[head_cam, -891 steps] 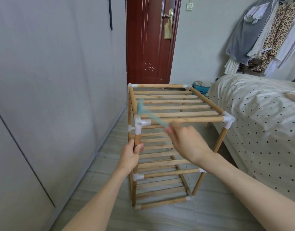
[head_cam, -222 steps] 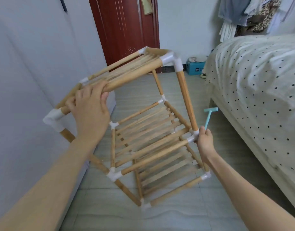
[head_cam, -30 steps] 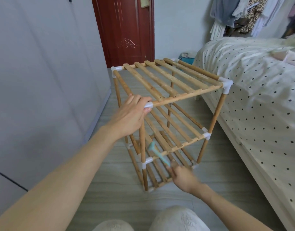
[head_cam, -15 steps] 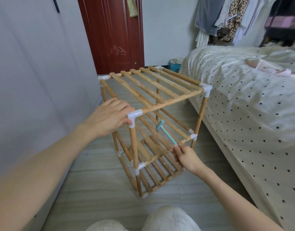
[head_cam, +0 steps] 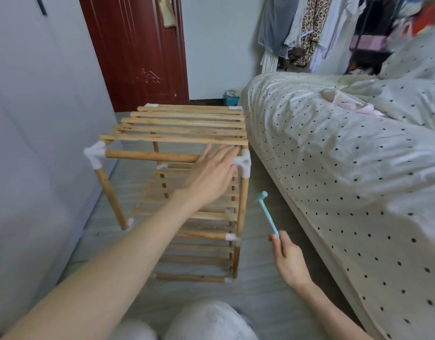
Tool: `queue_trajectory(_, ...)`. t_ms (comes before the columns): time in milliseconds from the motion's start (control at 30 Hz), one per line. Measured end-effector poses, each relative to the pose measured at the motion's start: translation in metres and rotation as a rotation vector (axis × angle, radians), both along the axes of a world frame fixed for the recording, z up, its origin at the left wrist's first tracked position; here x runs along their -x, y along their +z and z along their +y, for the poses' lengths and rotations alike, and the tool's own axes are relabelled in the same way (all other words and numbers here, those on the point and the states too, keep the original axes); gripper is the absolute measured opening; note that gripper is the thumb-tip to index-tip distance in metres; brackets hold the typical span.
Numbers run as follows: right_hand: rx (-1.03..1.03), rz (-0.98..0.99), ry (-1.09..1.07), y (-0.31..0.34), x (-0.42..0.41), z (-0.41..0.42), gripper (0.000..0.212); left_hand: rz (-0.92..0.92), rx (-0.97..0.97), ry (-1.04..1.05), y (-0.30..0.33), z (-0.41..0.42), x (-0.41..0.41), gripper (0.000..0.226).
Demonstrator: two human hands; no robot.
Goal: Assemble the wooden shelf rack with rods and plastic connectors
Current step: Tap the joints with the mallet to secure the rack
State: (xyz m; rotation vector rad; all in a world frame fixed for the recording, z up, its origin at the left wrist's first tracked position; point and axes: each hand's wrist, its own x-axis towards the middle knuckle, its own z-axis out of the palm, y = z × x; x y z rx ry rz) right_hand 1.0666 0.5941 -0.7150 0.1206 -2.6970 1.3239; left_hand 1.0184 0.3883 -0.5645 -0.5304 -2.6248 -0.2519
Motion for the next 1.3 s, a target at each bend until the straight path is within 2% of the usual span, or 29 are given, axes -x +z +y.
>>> queue_trajectory(67,-0.024,0.03,0.004,-0.015,-0.013,-0.001,0.021,0.021,0.086,0.097,-0.005,-0.041,-0.007,0.046)
queue_trajectory(167,-0.267,-0.064,0.189,-0.036,-0.022,-0.01,0.018,0.075,0.109,0.319,-0.002,-0.097,-0.021,0.04)
queue_trajectory(267,-0.428,-0.064,0.282,-0.033,-0.013,-0.022,0.022,0.04,0.137,0.44,0.008,-0.111,-0.018,0.034)
queue_trajectory(400,-0.374,0.194,0.27,-0.003,0.005,-0.034,0.023,0.032,0.12,0.483,0.01,-0.088,-0.01,0.032)
queue_trajectory(467,-0.303,0.368,0.184,0.005,0.008,-0.036,0.018,0.062,0.118,0.501,0.006,-0.073,-0.007,0.034)
queue_trajectory(500,-0.263,0.384,0.132,0.006,0.007,-0.036,0.016,0.089,0.107,0.508,0.003,-0.065,-0.006,0.035)
queue_trajectory(567,-0.253,0.304,0.048,-0.01,0.003,-0.033,0.016,0.152,0.055,0.486,-0.003,-0.056,-0.008,0.034)
queue_trajectory(600,-0.294,0.183,0.022,-0.02,0.004,-0.033,0.015,0.172,0.02,0.453,-0.005,-0.055,-0.01,0.033)
queue_trajectory(667,-0.46,-0.214,0.01,-0.035,0.005,-0.027,0.017,0.178,-0.005,0.349,-0.014,-0.064,-0.019,0.035)
queue_trajectory(700,-0.475,-0.281,0.002,-0.038,0.007,-0.024,0.02,0.179,0.015,0.296,-0.018,-0.07,-0.023,0.042)
queue_trajectory(733,-0.463,-0.242,-0.021,-0.04,0.01,-0.024,0.022,0.179,0.037,0.252,-0.02,-0.076,-0.026,0.048)
queue_trajectory(800,-0.284,0.069,-0.08,-0.036,0.008,-0.028,0.027,0.172,0.043,0.222,-0.02,-0.08,-0.028,0.056)
queue_trajectory(833,-0.224,0.138,-0.1,-0.035,0.009,-0.029,0.028,0.156,0.037,0.232,-0.019,-0.079,-0.027,0.057)
queue_trajectory(867,-0.211,0.112,-0.083,-0.034,0.008,-0.03,0.028,0.142,0.032,0.25,-0.019,-0.076,-0.027,0.058)
queue_trajectory(900,-0.281,0.0,-0.036,-0.033,0.007,-0.034,0.028,0.134,0.027,0.268,-0.018,-0.072,-0.026,0.058)
queue_trajectory(967,-0.566,-0.272,0.07,-0.033,0.006,-0.035,0.028,0.14,0.015,0.288,-0.019,-0.069,-0.026,0.058)
queue_trajectory(1000,-0.608,-0.286,0.068,-0.031,0.01,-0.034,0.03,0.152,0.007,0.285,-0.02,-0.069,-0.026,0.058)
queue_trajectory(1033,-0.555,-0.211,0.042,-0.025,0.015,-0.034,0.03,0.164,0.001,0.279,-0.02,-0.07,-0.025,0.058)
queue_trajectory(1100,-0.307,0.109,-0.027,-0.016,0.02,-0.036,0.032,0.178,-0.004,0.283,-0.021,-0.071,-0.025,0.059)
queue_trajectory(1133,-0.235,0.183,-0.074,-0.016,0.021,-0.035,0.033,0.173,-0.001,0.284,-0.021,-0.071,-0.025,0.059)
queue_trajectory(1167,-0.225,0.155,-0.09,-0.016,0.02,-0.033,0.033,0.16,0.007,0.282,-0.02,-0.071,-0.025,0.06)
queue_trajectory(1200,-0.292,0.035,-0.074,-0.021,0.017,-0.032,0.03,0.144,0.024,0.272,-0.019,-0.072,-0.026,0.061)
queue_trajectory(1267,-0.544,-0.324,-0.012,-0.037,0.008,-0.027,0.025,0.12,0.093,0.235,-0.016,-0.081,-0.026,0.062)
queue_trajectory(1300,-0.571,-0.377,-0.018,-0.042,0.006,-0.024,0.026,0.111,0.132,0.217,-0.013,-0.088,-0.027,0.062)
